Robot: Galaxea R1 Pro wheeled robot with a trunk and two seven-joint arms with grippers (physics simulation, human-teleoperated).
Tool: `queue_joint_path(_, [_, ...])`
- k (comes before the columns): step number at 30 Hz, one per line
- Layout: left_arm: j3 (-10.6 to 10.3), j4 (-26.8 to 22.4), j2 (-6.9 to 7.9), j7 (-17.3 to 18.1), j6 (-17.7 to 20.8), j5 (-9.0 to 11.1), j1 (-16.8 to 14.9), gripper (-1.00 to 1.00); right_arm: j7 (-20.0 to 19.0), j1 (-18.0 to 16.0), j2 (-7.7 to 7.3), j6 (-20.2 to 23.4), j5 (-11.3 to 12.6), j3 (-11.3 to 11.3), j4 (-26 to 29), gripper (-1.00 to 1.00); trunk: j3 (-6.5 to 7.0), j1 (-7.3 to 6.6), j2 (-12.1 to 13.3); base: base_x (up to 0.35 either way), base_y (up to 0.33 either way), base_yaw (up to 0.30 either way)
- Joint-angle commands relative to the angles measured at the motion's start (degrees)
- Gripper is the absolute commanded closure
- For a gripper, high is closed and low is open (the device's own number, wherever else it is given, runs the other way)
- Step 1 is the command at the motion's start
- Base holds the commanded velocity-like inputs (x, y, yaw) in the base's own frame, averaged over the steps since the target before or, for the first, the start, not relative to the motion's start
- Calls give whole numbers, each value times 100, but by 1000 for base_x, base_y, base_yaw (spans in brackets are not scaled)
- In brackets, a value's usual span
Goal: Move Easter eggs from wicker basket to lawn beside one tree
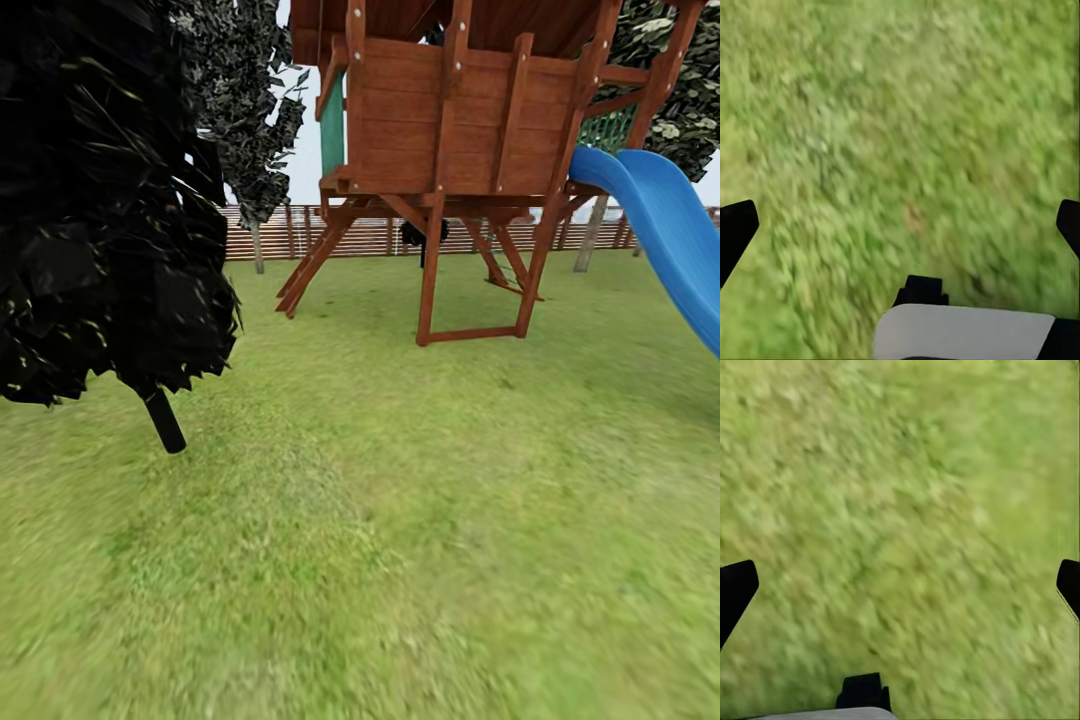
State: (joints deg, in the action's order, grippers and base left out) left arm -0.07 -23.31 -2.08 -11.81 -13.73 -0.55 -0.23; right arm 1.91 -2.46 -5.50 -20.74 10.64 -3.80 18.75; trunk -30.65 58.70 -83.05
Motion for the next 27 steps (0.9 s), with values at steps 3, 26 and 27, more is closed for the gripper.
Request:
queue_joint_path(3, [3,2,3,-23,-16,-2,-3,-100,20,-4,-4,-18,44,-41,-3,-100,-5,3,-2,320,-111,0])
queue_joint_path(26, [-4,2,-3,-23,-16,-7,-3,-100,20,-3,-4,-21,44,-42,-3,-100,-5,3,-2,331,-30,141])
queue_joint_path(27, [-6,2,-3,-23,-16,-7,-3,-100,20,-3,-4,-20,44,-42,-3,-100,-5,3,-2,326,-132,7])
